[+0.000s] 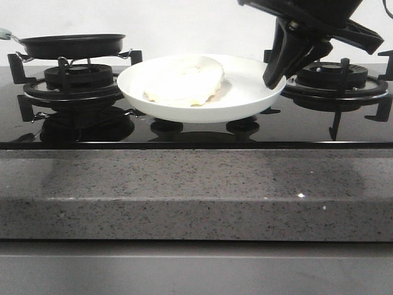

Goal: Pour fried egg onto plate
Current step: 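Return the empty pan to its burner with the left gripper and release, then carry the plate back between the burners and lower it with right gripper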

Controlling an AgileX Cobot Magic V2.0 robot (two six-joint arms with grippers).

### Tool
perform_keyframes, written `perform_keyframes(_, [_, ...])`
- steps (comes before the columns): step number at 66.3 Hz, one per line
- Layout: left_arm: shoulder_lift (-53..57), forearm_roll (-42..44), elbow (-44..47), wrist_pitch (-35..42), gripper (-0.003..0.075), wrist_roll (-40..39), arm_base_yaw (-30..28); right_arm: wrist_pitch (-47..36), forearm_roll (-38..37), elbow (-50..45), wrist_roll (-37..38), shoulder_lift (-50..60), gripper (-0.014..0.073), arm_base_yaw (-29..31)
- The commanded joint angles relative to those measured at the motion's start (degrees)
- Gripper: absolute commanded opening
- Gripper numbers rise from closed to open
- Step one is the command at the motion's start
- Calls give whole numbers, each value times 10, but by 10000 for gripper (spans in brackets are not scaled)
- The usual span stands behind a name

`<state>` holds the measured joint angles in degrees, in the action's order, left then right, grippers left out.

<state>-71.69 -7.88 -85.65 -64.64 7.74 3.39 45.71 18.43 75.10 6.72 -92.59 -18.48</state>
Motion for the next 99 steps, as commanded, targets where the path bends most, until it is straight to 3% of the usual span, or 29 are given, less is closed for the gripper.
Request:
perform_keyframes(1, [52,58,19,33,566,-55,55,-18,0,12,-3,19,-111,0])
perform_keyframes(13, [137,92,121,55,566,-84,115,-18,0,12,-3,19,-111,0])
perform_keyframes(43, [335,99,293,68,566,-87,117,-18,0,12,-3,19,-111,0])
perform_keyframes(80, [353,97,303,55,566,-87,117,-17,2,23,-3,19,-111,0])
perform_keyframes(99, [353,97,303,55,566,-87,117,2,-28,159,-3,3,-111,6])
